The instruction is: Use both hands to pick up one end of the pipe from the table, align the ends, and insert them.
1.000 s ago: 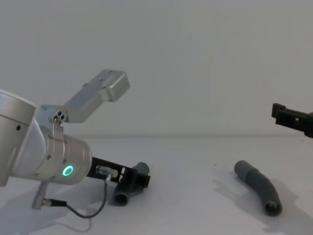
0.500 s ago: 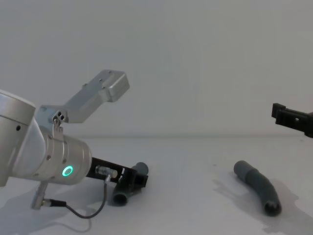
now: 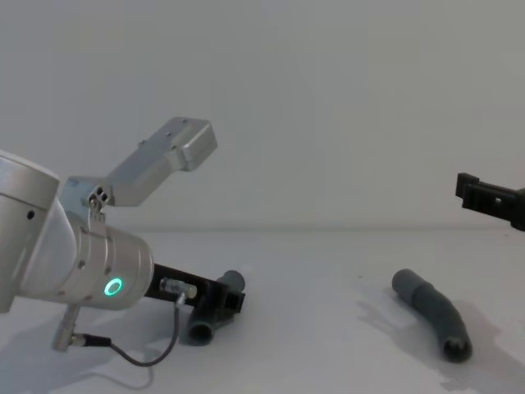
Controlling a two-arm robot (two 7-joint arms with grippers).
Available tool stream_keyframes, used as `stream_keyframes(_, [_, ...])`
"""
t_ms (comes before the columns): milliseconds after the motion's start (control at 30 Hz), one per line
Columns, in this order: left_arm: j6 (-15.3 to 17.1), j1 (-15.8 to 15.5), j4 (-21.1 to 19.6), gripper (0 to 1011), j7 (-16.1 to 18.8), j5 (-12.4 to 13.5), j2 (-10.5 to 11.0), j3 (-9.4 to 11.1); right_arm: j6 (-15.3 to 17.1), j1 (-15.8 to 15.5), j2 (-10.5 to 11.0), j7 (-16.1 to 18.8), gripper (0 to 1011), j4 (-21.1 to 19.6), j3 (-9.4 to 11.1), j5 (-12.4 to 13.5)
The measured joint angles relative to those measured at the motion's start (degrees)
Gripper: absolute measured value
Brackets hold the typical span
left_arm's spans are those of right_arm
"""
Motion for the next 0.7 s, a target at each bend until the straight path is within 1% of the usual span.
stream_keyframes(700, [0.0,0.0,0.0,375,0.02,0.01,0.0,0.0,0.0,0.0,0.0,0.0,1004,0.0,0.0,0.0])
